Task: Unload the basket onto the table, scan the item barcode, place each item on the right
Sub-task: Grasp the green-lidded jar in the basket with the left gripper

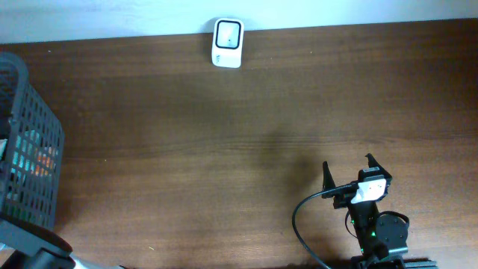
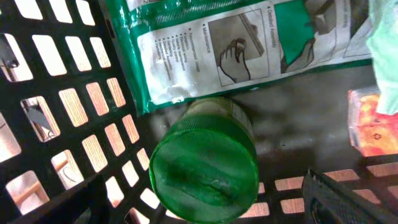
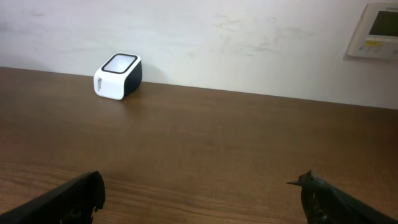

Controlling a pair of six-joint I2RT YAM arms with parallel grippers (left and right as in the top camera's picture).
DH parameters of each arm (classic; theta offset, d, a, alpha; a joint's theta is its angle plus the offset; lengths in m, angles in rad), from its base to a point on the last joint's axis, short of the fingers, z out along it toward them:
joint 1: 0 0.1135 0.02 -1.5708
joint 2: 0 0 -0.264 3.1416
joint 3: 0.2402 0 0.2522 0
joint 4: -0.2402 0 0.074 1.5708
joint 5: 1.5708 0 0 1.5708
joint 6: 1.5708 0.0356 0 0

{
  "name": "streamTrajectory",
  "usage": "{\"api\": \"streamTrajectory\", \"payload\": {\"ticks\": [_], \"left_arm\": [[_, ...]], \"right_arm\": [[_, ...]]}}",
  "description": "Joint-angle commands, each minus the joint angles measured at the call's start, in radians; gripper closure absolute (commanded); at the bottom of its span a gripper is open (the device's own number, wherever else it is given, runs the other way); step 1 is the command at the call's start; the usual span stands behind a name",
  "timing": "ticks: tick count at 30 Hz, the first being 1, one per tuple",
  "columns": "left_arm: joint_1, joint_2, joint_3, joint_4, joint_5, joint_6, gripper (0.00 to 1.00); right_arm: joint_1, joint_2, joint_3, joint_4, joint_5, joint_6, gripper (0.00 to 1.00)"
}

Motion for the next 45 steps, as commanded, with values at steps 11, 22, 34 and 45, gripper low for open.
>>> {"api": "streamTrajectory", "payload": {"ticks": [11,22,34,45], "left_arm": [[0.007,0.027,-0.018,-0.002,-0.048,-0.017,0.11],[0.008,0.038,-0.095,0.079,-0.058,-0.017,0.10],[0.008,0.038,-0.183,0.173,-0.052,-0.017,0.25],[-0.003,0.038,-0.183,0.235,0.094,-0.017,0.59]], "right_arm": [[0.007,-0.006,-0.005,-0.005,0.004,0.009,0.02],[0.007,-0.006,-0.005,-0.005,0.004,0.009,0.02],[0.007,-0.006,-0.005,-0.005,0.004,0.009,0.02],[0.007,-0.006,-0.005,-0.005,0.004,0.009,0.02]]}}
